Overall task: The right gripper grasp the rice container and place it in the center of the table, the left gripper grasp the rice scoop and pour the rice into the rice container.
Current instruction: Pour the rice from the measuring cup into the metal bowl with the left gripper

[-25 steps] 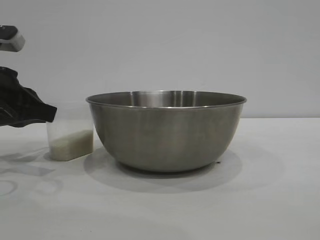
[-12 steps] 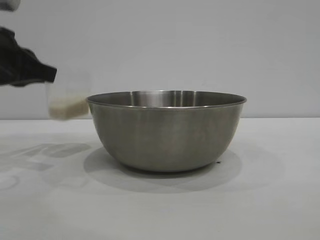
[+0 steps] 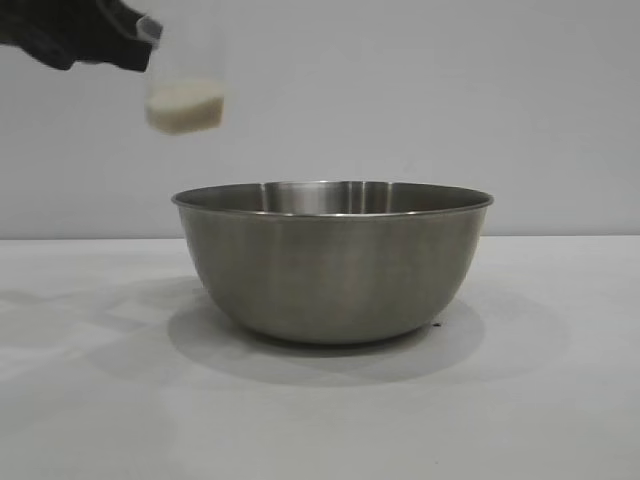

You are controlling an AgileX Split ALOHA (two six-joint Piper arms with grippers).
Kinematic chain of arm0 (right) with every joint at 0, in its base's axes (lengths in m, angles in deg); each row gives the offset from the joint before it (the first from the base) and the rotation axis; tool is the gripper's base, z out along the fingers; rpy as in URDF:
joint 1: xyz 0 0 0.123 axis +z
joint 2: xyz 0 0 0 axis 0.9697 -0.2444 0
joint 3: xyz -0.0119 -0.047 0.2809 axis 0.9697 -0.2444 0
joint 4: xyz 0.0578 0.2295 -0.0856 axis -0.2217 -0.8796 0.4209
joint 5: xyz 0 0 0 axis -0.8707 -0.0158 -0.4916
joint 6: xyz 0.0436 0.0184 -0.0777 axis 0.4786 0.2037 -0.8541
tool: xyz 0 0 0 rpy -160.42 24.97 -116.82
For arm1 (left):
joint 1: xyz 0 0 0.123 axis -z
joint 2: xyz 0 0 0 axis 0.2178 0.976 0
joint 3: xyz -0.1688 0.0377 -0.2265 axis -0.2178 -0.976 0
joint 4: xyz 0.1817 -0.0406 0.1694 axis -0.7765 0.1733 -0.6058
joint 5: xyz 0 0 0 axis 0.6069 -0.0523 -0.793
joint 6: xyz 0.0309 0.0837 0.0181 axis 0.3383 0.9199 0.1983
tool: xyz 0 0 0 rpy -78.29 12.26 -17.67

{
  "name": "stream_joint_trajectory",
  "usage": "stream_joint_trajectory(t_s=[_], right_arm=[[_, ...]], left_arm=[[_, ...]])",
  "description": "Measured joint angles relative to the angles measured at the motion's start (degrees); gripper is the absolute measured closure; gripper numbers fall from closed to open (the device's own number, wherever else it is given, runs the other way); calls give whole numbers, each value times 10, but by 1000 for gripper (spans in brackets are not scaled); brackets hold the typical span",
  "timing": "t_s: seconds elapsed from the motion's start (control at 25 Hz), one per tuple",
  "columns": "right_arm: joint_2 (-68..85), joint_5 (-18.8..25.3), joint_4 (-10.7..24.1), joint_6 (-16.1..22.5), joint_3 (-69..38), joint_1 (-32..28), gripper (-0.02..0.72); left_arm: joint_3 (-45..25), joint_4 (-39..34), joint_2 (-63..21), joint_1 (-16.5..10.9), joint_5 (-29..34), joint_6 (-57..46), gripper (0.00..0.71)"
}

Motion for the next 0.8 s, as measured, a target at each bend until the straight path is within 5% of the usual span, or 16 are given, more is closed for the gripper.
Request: stream_joint_trajectory(t_s=[0.52, 0.8], right_arm=[[0, 0, -3, 0, 0, 0, 208], [0, 0, -5, 0, 0, 0, 208]], left_arm=[[57, -191, 0, 0, -1, 170, 710], [58, -246, 0, 22, -1, 292, 710]])
